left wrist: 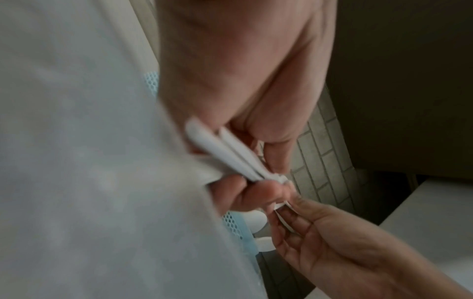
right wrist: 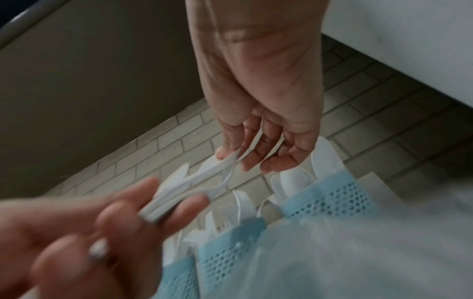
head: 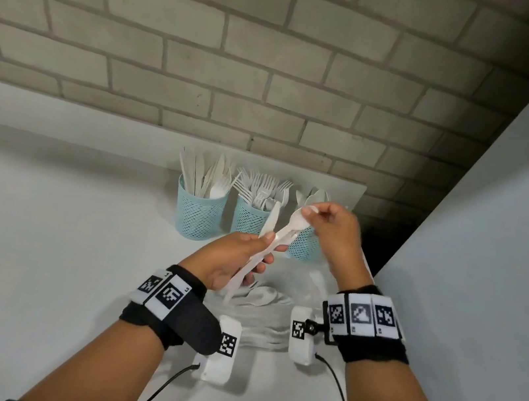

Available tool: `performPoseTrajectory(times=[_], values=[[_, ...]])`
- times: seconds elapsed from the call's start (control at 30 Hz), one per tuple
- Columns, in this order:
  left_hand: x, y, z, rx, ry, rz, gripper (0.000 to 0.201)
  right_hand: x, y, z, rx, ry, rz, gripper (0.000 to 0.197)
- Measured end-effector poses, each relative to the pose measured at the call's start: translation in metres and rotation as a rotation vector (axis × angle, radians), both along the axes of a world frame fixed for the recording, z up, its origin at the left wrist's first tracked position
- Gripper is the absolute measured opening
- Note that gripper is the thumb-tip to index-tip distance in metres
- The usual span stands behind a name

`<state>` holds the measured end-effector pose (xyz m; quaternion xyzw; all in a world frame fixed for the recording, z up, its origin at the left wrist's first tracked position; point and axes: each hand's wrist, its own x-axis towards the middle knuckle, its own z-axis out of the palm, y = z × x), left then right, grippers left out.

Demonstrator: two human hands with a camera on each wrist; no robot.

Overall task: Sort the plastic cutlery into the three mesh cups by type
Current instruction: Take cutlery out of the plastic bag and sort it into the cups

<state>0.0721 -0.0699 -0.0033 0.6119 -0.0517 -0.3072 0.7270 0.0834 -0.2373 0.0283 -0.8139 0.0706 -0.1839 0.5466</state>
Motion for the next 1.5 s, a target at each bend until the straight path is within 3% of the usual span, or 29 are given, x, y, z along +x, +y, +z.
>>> performPoseTrajectory(times=[0.1, 0.2, 0.3, 0.37, 0.47, 0.57, 0.67, 0.7, 0.77, 0.83, 0.9, 1.07, 1.17, 1.23, 1.3, 1.37, 1.5], values=[[0.002, 0.0, 0.001, -0.045, 0.032, 0.032, 0.035, 0.01, -0.016, 0.015, 0.16, 0.011, -0.135, 0.001], [0.004, -0.002, 0.003, -0.066, 0.027, 0.049, 0.033, 0.015, -0.03, 0.037, 0.191, -0.177, -0.334, 0.004], [0.005, -0.003, 0.002, -0.114, 0.032, 0.062, 0.027, 0.013, -0.037, 0.05, 0.053, -0.448, -0.525, 0.012], [0.004, -0.002, 0.002, -0.172, 0.06, 0.064, 0.027, 0.012, -0.038, 0.051, -0.069, -0.525, -0.566, 0.018], [0.004, 0.002, 0.001, -0.242, 0.09, 0.056, 0.03, 0.02, -0.038, 0.041, -0.287, -0.407, -0.555, 0.022], [0.003, 0.005, -0.001, -0.288, 0.106, 0.053, 0.03, 0.034, -0.039, 0.018, -0.589, -0.067, -0.462, 0.027], [0.0, 0.007, -0.002, -0.317, 0.112, 0.045, 0.026, 0.035, -0.031, 0.01, -0.704, 0.274, -0.299, 0.032], [-0.001, 0.008, -0.003, -0.315, 0.107, 0.046, 0.025, 0.034, -0.027, 0.011, -0.716, 0.278, -0.288, 0.032], [-0.002, 0.009, -0.004, -0.298, 0.095, 0.068, 0.023, 0.027, -0.015, 0.014, -0.765, 0.101, -0.322, 0.033], [-0.002, 0.01, -0.006, -0.29, 0.089, 0.094, 0.022, 0.014, 0.003, 0.015, -0.723, -0.142, -0.273, 0.034], [-0.003, 0.012, -0.009, -0.3, 0.095, 0.114, 0.023, 0.002, 0.021, 0.013, -0.568, -0.204, -0.13, 0.035], [-0.003, 0.015, -0.014, -0.31, 0.097, 0.146, 0.028, 0.003, 0.045, -0.007, -0.21, 0.125, 0.198, 0.051], [-0.002, 0.02, -0.012, -0.304, 0.078, 0.165, 0.028, 0.01, 0.046, -0.007, -0.164, 0.111, 0.26, 0.035], [0.001, 0.024, -0.008, -0.3, 0.055, 0.182, 0.028, 0.016, 0.045, 0.006, -0.129, 0.044, 0.237, 0.022], [0.005, 0.027, -0.004, -0.285, 0.025, 0.217, 0.032, 0.025, 0.041, 0.025, -0.037, -0.089, 0.095, 0.011], [0.008, 0.032, 0.001, -0.25, -0.02, 0.261, 0.034, 0.034, 0.035, 0.042, 0.055, -0.284, -0.069, 0.014], [0.013, 0.039, 0.008, -0.219, -0.085, 0.3, 0.033, 0.048, 0.034, 0.053, -0.114, -0.526, -0.217, 0.02]])
